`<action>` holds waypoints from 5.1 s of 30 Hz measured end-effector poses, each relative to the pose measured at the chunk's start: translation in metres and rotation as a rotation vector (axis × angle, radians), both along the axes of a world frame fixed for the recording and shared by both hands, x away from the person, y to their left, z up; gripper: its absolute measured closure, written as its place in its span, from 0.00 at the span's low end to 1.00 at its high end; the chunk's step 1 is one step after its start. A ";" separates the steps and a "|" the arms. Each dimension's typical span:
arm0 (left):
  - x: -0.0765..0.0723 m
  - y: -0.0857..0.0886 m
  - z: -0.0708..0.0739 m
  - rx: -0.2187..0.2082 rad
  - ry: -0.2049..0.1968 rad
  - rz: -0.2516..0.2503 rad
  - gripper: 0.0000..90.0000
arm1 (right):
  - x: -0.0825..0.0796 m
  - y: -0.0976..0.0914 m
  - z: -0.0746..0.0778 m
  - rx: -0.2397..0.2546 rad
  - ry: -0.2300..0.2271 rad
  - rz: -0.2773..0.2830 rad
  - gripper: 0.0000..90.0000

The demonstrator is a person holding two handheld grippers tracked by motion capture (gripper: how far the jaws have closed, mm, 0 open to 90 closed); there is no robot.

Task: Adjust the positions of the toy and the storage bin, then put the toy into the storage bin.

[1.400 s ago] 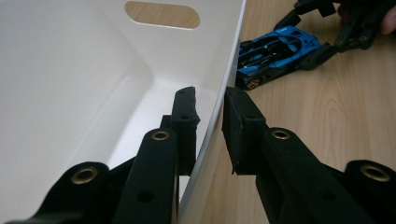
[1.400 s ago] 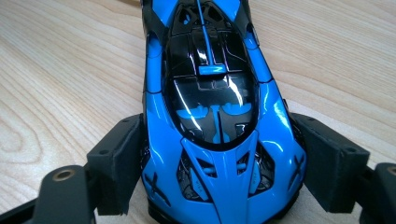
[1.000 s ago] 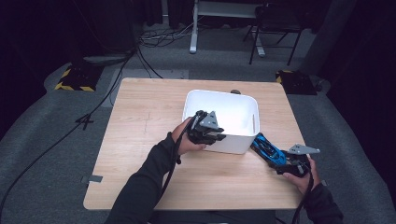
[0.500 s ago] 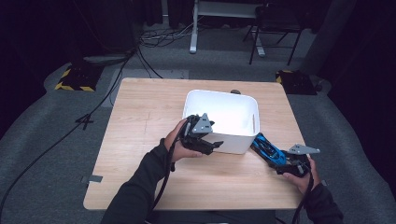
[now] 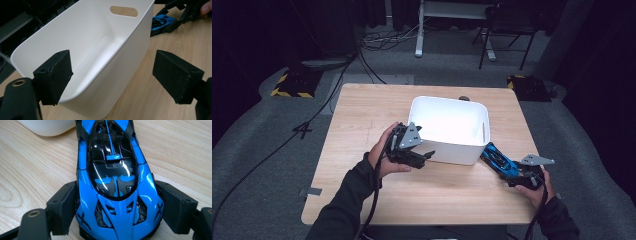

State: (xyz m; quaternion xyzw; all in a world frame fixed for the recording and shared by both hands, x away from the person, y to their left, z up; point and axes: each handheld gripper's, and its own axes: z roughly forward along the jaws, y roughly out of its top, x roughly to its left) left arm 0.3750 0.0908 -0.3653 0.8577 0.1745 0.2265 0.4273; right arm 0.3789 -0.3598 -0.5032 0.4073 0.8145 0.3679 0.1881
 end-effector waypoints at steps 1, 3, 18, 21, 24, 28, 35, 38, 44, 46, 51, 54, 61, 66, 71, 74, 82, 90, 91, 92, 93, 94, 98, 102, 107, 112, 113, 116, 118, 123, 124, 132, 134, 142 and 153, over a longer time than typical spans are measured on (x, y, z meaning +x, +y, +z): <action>-0.002 0.003 0.000 0.001 0.000 0.005 0.18 | 0.000 0.000 0.000 0.000 0.000 0.000 0.25; -0.004 0.008 0.000 0.015 -0.015 0.015 0.18 | 0.000 0.000 0.000 0.000 0.000 0.000 0.25; -0.027 0.048 -0.015 -0.001 -0.007 0.079 0.18 | 0.000 0.000 0.000 -0.001 0.001 -0.003 0.25; -0.032 0.057 -0.030 -0.003 0.024 0.107 0.18 | -0.001 0.000 0.000 0.000 0.004 -0.005 0.25; -0.036 0.070 -0.054 0.028 0.090 0.138 0.18 | -0.002 -0.001 0.000 -0.003 0.000 0.003 0.26; -0.038 0.082 -0.077 0.057 0.141 0.169 0.18 | -0.002 -0.001 0.000 -0.005 -0.005 0.015 0.27; -0.041 0.098 -0.111 0.100 0.236 0.205 0.19 | -0.003 -0.002 0.001 0.010 -0.007 0.037 0.28; -0.042 0.104 -0.125 0.125 0.270 0.224 0.18 | -0.004 -0.005 0.002 0.040 -0.017 0.042 0.29; -0.040 0.108 -0.132 0.101 0.302 0.236 0.18 | -0.006 -0.007 0.003 0.064 -0.031 0.053 0.29; -0.037 0.110 -0.134 0.084 0.302 0.237 0.18 | -0.007 -0.008 0.004 0.074 -0.030 0.071 0.29; -0.031 0.113 -0.137 0.036 0.360 0.232 0.17 | -0.009 -0.011 0.012 0.115 -0.057 0.060 0.29; -0.031 0.113 -0.137 0.038 0.357 0.233 0.17 | -0.009 -0.013 0.016 0.130 -0.071 0.047 0.29; -0.030 0.113 -0.137 0.041 0.357 0.233 0.17 | -0.007 -0.015 0.018 0.103 -0.067 0.035 0.29; -0.030 0.113 -0.137 0.039 0.353 0.230 0.17 | -0.007 -0.019 0.024 0.122 -0.090 0.017 0.29; -0.029 0.113 -0.137 0.042 0.349 0.228 0.17 | -0.007 -0.023 0.028 0.111 -0.088 0.010 0.29; -0.028 0.113 -0.137 0.039 0.357 0.222 0.17 | -0.006 -0.023 0.027 0.116 -0.081 0.013 0.29; -0.025 0.113 -0.137 0.035 0.363 0.217 0.17 | -0.006 -0.026 0.032 0.157 -0.085 -0.010 0.29; -0.025 0.112 -0.137 0.036 0.361 0.219 0.17 | -0.006 -0.031 0.039 0.183 -0.116 -0.034 0.29; -0.025 0.112 -0.137 0.036 0.361 0.218 0.17 | -0.006 -0.032 0.040 0.180 -0.122 -0.025 0.29; -0.025 0.112 -0.137 0.037 0.361 0.218 0.17 | -0.006 -0.032 0.042 0.186 -0.125 -0.028 0.29; -0.025 0.112 -0.137 0.036 0.362 0.219 0.17 | -0.006 -0.033 0.044 0.184 -0.125 -0.028 0.29; -0.025 0.112 -0.137 0.036 0.361 0.218 0.17 | -0.006 -0.033 0.046 0.187 -0.130 -0.028 0.29; -0.025 0.112 -0.137 0.035 0.363 0.219 0.17 | -0.005 -0.034 0.051 0.192 -0.146 -0.029 0.29; -0.025 0.113 -0.137 0.037 0.362 0.219 0.17 | -0.004 -0.034 0.055 0.199 -0.151 -0.020 0.29; -0.025 0.113 -0.137 0.037 0.362 0.219 0.17 | -0.002 -0.036 0.063 0.201 -0.171 -0.020 0.29; -0.025 0.113 -0.137 0.035 0.364 0.220 0.17 | -0.004 -0.039 0.074 0.226 -0.195 -0.026 0.29; -0.025 0.113 -0.137 0.035 0.363 0.220 0.17 | -0.004 -0.039 0.078 0.232 -0.204 -0.022 0.29; -0.025 0.113 -0.137 0.037 0.362 0.220 0.17 | -0.004 -0.037 0.084 0.237 -0.213 -0.020 0.29; -0.025 0.113 -0.137 0.037 0.361 0.220 0.17 | -0.003 -0.036 0.088 0.247 -0.219 -0.021 0.29; -0.025 0.113 -0.137 0.036 0.363 0.219 0.17 | 0.002 -0.033 0.099 0.246 -0.241 -0.003 0.29; -0.025 0.113 -0.137 0.037 0.361 0.220 0.17 | 0.003 -0.032 0.101 0.255 -0.240 -0.003 0.29; -0.025 0.113 -0.137 0.037 0.361 0.220 0.17 | 0.008 -0.021 0.115 0.260 -0.256 0.028 0.29; -0.025 0.113 -0.137 0.037 0.360 0.220 0.17 | 0.010 -0.018 0.117 0.253 -0.261 0.036 0.29; -0.025 0.113 -0.137 0.037 0.361 0.220 0.17 | 0.018 -0.001 0.125 0.235 -0.260 0.071 0.29; -0.025 0.113 -0.137 0.036 0.361 0.220 0.17 | 0.030 0.023 0.143 0.188 -0.260 0.129 0.29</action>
